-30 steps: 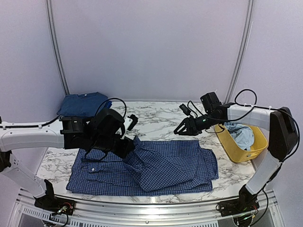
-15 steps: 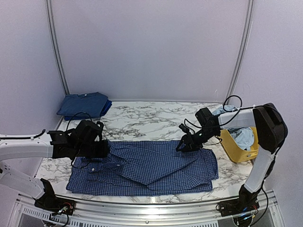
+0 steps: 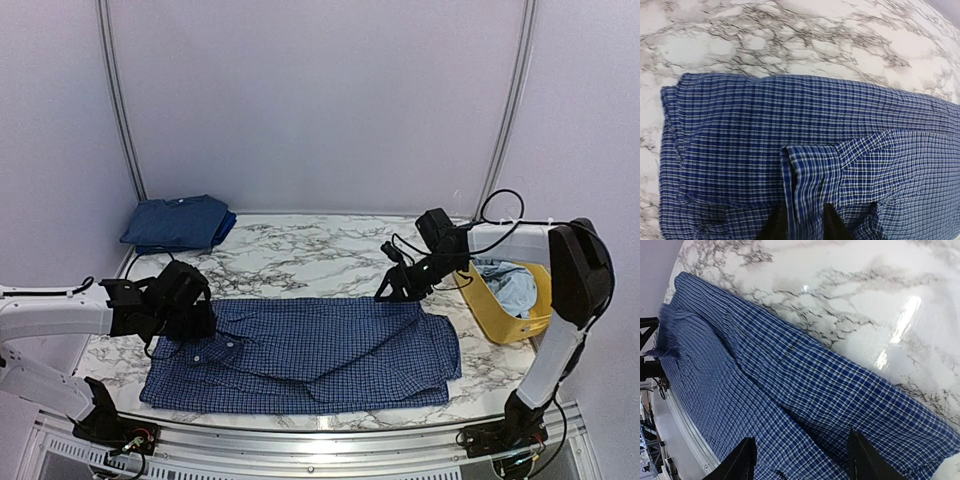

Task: Fold and stack the mixed laundry pile
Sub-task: Fold the 1/3-folded T-shirt at the center of the board, then rotate the rectangle-folded T-shirt at the center of the board.

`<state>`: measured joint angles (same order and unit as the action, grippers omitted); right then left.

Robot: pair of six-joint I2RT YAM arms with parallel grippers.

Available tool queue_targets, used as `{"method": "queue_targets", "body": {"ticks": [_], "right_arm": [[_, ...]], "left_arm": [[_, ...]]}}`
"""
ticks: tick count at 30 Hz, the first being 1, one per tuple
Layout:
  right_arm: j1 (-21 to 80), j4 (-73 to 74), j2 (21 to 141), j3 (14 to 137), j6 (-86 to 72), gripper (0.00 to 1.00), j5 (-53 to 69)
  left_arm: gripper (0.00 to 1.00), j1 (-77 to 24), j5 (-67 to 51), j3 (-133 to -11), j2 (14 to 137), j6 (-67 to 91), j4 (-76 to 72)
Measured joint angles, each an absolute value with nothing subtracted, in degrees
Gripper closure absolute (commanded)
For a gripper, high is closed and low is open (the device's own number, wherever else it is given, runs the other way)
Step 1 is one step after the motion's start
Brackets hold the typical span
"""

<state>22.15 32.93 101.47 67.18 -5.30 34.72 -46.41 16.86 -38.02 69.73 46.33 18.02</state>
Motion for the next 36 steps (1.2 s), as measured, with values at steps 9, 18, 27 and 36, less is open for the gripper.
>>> {"method": "queue_targets", "body": {"ticks": [9, 18, 27, 36], "right_arm": [[24.16, 35.09, 86.94, 66.5, -7.27, 0.43, 35.9], [31.81, 29.54, 87.0, 54.43, -15.03, 0.44, 38.41], [30.41, 26.37, 101.3, 55.55, -15.03, 0.49, 35.83], [26.44, 37.3, 128.18, 97.91, -6.35, 0.51, 27.68]], "left_arm": [[0.09, -43.53, 20.8, -47.79, 65.21, 40.49, 26.24], [0.01, -44.51, 7.84, -52.47, 71.57, 32.1, 26.0], [0.01, -42.24, 7.51, -60.18, 79.09, 31.94, 25.23], [0.01, -35.11, 7.55, -58.41, 77.38, 32.01, 24.25]]}}
